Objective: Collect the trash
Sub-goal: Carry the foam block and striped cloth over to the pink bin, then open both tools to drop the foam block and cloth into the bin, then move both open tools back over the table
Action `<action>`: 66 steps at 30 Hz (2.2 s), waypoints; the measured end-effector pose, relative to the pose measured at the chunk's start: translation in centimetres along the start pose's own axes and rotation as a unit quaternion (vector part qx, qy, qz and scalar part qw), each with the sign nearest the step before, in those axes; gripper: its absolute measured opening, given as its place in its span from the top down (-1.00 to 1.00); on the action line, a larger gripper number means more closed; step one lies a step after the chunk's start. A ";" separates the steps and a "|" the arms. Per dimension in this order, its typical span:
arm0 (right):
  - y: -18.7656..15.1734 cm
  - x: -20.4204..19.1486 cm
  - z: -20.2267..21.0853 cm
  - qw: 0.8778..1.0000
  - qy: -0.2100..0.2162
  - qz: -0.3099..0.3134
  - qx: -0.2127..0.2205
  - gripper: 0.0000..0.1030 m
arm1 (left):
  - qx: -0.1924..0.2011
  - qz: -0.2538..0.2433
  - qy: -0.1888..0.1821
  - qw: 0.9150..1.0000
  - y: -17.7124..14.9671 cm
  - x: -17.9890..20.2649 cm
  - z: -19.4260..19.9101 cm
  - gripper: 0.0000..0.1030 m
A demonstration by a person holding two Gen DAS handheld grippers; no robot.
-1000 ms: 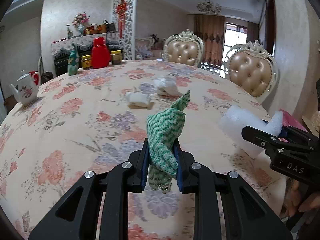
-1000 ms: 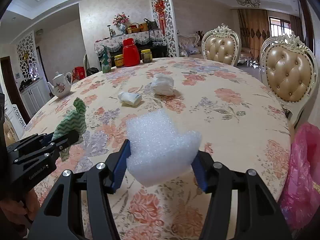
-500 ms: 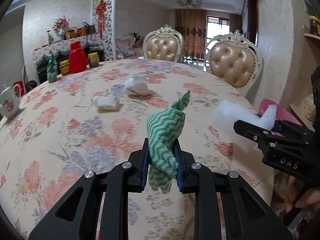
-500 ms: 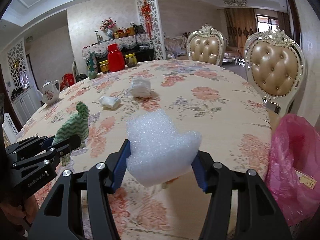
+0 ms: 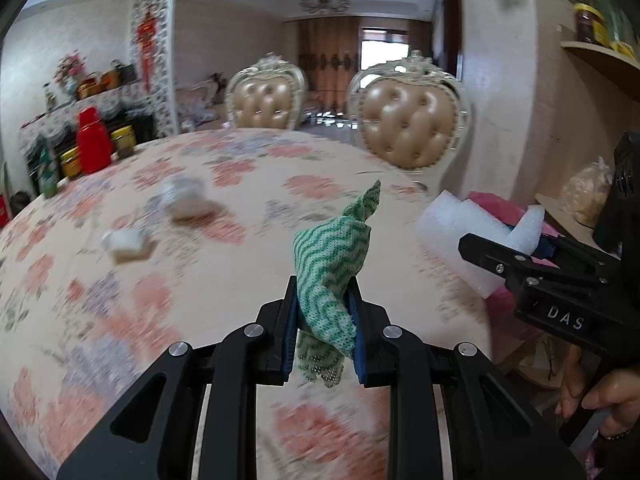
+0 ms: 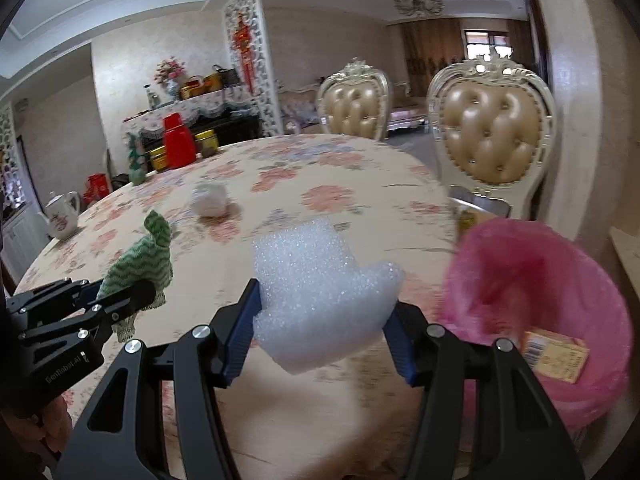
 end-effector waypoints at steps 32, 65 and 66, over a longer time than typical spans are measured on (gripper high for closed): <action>1.1 22.2 1.9 0.973 -0.179 -0.135 0.046 -0.47 | -0.016 -0.072 -0.150 0.986 6.9 16.3 -10.4 0.56; 2.3 12.0 3.8 0.989 -0.111 -0.094 0.039 -0.53 | 0.023 -0.074 0.000 0.997 6.0 2.9 -7.1 -0.83; 2.6 10.4 3.0 0.991 -0.099 -0.082 0.036 -0.53 | 0.021 -0.069 0.012 0.997 5.7 1.5 -6.8 -0.83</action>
Point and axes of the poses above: each gripper's, at about its wrist camera, not at the fingertips, and z roughly against the way its jaws point, x to its right, y to its top, the point moved 3 cm from there along -z, roughly the way its jaws point, and after that the axes turned 5 degrees about -y, right-handed, at the moved point
